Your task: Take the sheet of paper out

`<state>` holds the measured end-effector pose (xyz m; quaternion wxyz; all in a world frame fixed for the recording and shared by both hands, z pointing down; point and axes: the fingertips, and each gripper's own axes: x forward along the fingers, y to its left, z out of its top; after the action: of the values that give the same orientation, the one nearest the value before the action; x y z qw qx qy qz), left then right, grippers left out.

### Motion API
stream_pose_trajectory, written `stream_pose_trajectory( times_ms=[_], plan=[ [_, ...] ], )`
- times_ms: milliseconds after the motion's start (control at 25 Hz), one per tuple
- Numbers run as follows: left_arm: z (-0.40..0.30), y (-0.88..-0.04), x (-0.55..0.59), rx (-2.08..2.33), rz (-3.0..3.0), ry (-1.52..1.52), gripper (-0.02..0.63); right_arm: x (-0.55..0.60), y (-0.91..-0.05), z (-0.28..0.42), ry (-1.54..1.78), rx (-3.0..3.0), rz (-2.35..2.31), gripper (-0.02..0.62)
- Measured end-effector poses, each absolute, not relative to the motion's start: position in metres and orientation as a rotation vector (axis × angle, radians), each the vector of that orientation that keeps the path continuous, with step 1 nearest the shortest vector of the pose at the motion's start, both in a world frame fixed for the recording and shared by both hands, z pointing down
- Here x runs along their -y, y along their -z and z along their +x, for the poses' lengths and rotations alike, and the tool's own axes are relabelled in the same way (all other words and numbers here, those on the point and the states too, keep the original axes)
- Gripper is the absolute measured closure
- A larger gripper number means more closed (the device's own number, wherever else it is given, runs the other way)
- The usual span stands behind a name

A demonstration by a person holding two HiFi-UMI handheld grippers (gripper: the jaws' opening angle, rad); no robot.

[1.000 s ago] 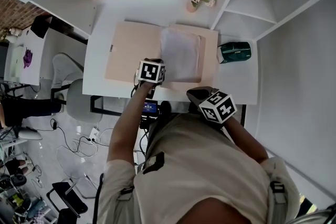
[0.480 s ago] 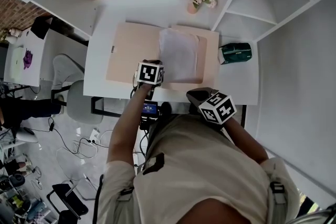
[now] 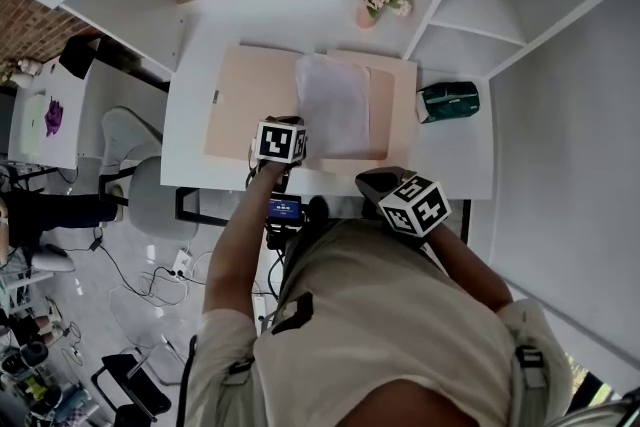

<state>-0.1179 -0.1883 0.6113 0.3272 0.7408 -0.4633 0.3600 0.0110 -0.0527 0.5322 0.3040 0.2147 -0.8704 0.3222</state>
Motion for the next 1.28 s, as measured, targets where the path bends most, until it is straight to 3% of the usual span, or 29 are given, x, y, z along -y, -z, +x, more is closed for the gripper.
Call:
stream_pose_trajectory(
  times_ms=[1280],
  plan=[
    [-0.162,-0.602,0.2,1.268,1.922,-0.893,0.589,0.058,-0.53,-0.005,-0.835,2.3,0.589,0.569]
  ],
)
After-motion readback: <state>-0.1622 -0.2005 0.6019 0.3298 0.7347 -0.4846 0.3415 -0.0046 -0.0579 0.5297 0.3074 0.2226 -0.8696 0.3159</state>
